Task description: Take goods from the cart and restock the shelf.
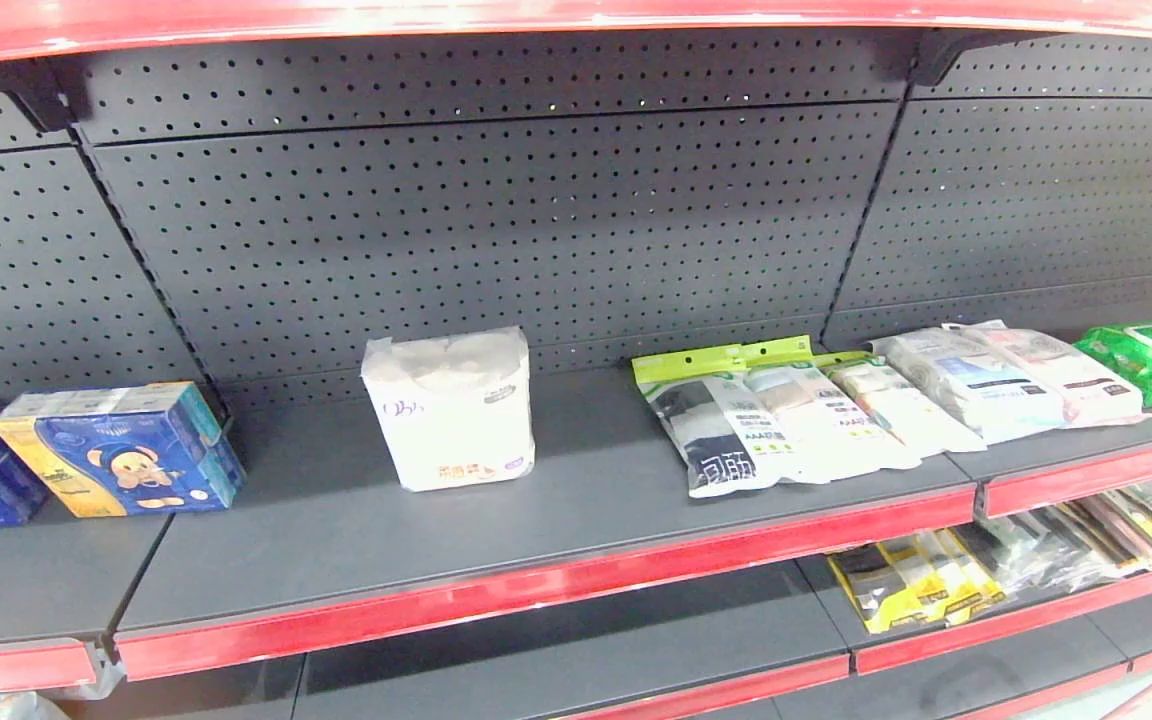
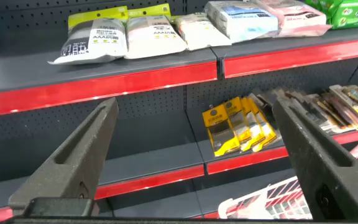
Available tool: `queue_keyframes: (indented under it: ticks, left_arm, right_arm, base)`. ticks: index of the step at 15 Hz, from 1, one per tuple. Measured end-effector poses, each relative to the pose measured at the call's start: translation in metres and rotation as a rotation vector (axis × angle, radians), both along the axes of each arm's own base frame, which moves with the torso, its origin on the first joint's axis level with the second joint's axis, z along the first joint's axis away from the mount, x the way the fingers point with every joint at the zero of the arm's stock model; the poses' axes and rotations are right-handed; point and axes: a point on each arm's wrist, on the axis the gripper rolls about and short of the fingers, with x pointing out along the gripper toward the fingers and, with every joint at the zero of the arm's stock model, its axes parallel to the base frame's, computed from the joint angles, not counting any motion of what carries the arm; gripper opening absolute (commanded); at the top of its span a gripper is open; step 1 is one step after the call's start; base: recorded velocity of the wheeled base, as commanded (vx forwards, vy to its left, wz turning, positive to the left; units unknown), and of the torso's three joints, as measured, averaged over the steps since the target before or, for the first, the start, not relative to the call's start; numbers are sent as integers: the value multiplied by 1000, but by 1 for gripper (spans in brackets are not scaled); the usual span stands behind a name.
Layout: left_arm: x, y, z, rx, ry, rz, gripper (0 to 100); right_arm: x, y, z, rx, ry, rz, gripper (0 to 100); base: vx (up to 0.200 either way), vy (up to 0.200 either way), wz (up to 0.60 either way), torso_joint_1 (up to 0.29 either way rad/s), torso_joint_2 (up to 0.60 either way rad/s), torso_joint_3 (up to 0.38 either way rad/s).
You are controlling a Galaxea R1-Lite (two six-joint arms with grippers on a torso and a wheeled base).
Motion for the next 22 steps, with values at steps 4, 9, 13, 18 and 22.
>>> queue_keyframes:
  ticks: [4, 9, 13, 18, 22]
  left_arm:
    - [0, 0, 0, 0, 0, 1, 100]
    - [0, 0, 0, 0, 0, 1, 100]
    - [0, 0, 0, 0, 0, 0, 100]
    - [0, 0, 0, 0, 0, 1, 100]
    - [0, 0, 0, 3, 1, -1, 100]
  right_arm:
    - [0, 0, 1, 3, 2, -6, 100]
    - [3, 0, 99, 77, -77, 15, 100]
    - [79, -4, 150, 128, 229, -68, 100]
    - [114, -18, 124, 163, 481, -127, 100]
    - [71, -7, 94, 96, 491, -47, 100]
  base:
    - [0, 0, 0, 0, 0, 0]
    - [0, 0, 0, 0, 0, 0]
    - [0, 0, 0, 0, 0, 0]
    - [0, 0, 0, 0, 0, 0]
    - [0, 0, 0, 0, 0, 0]
